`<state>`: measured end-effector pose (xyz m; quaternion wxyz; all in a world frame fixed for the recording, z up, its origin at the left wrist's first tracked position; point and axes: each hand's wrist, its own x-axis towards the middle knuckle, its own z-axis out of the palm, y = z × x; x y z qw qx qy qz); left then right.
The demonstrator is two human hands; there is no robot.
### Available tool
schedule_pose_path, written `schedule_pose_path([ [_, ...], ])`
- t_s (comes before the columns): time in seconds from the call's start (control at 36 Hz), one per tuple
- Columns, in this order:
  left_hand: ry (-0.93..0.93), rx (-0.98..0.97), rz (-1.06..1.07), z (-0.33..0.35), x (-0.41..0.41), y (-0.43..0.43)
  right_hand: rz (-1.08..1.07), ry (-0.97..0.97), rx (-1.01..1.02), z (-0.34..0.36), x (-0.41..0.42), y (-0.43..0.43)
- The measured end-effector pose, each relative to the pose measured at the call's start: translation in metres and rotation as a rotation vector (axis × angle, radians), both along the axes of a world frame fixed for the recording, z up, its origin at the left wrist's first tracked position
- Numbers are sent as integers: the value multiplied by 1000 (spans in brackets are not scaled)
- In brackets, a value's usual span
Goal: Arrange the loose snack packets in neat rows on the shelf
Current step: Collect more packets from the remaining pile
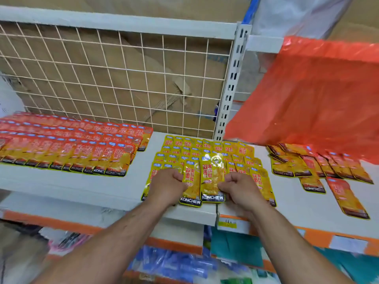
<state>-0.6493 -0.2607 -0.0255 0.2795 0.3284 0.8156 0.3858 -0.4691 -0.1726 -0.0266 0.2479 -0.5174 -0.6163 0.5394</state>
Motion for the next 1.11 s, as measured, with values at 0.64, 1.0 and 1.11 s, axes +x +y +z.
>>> schedule_pose_path([
  [0.64, 421, -12, -181, -17, -28, -17, -80, 21, -56, -6, -19, -26],
  [1.0, 431, -54, -201, -13, -31, -22, -76, -3, -75, -1, -27, -27],
  [1.11, 502, -33, -213, -8, -29, -25, -74, -20, -88, -1, -34, -28],
])
